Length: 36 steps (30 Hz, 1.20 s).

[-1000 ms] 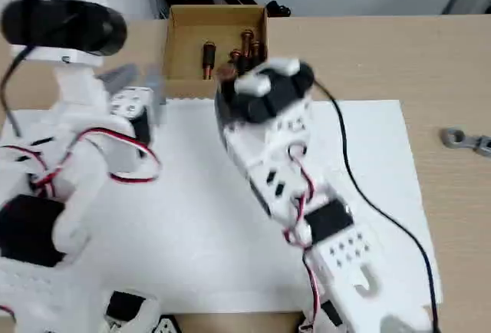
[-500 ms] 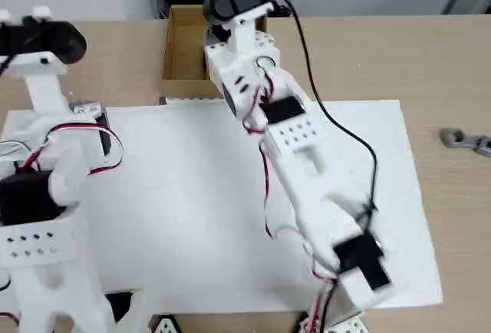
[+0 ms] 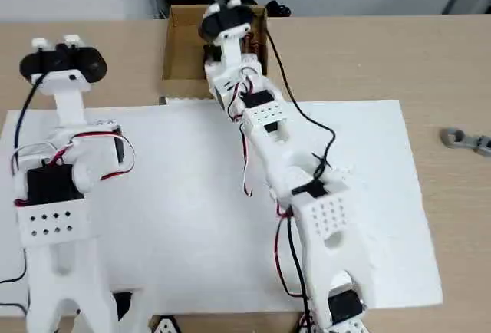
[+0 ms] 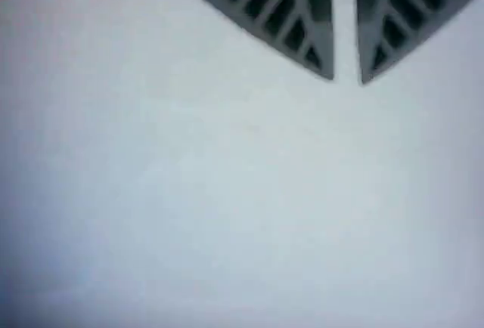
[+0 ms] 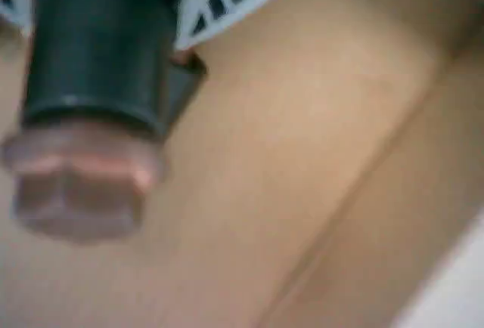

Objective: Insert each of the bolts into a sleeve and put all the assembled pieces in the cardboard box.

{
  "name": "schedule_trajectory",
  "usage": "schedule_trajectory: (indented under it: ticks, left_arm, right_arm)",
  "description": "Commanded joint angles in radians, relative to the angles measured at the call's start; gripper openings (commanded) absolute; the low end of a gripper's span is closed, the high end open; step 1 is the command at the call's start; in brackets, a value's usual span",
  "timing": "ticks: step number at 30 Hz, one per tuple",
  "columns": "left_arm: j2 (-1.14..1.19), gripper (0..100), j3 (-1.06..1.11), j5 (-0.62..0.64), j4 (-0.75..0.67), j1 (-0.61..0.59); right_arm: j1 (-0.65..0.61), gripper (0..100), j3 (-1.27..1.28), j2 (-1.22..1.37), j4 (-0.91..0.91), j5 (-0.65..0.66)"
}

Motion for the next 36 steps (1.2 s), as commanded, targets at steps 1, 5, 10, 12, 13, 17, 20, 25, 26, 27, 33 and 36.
schedule_trajectory:
  ticks: [1, 5, 10, 12, 13, 17, 20, 25, 26, 27, 33, 36]
  left_arm:
    - [-0.011, 0, -0.002, -0.009, -0.023, 0.000]
    - [-0.011, 0, -0.001, -0.009, -0.021, 0.000]
    - [-0.011, 0, 0.038, -0.009, -0.028, 0.000]
    - [-0.011, 0, 0.050, -0.009, -0.028, 0.000]
    - [-0.011, 0, 0.053, -0.009, -0.028, -0.003]
    - [-0.011, 0, 0.056, -0.009, -0.049, -0.006]
    - [-0.011, 0, 0.053, -0.009, -0.049, 0.000]
    - [-0.011, 0, 0.054, -0.009, -0.049, -0.005]
    - [-0.011, 0, 0.054, -0.009, -0.049, -0.006]
    - [-0.011, 0, 0.054, -0.009, -0.049, -0.006]
    - [-0.011, 0, 0.065, -0.011, -0.075, -0.006]
    - [-0.011, 0, 0.093, -0.011, -0.124, -0.008]
  right_arm:
    - [0.012, 1.4, -0.114, 0.025, -0.010, 0.006]
    - [-0.008, 13.6, -0.115, 0.051, -0.002, 0.006]
    - [-0.035, 24.2, -0.117, 0.041, 0.039, 0.006]
    - [-0.038, 24.2, -0.117, 0.025, 0.074, 0.008]
    - [-0.038, 24.2, -0.117, 0.013, 0.093, 0.008]
    - [-0.033, 24.1, -0.117, -0.068, 0.188, 0.006]
    - [-0.033, 22.2, -0.117, -0.163, 0.277, 0.006]
    - [-0.031, 0.2, -0.115, -0.341, 0.430, 0.005]
    - [-0.031, 0.4, -0.112, -0.378, 0.467, 0.005]
    - [-0.030, 2.2, -0.112, -0.414, 0.513, 0.006]
    - [-0.030, 0.9, -0.112, -0.613, 0.757, 0.005]
    - [-0.028, 0.9, -0.112, -0.728, 0.837, 0.005]
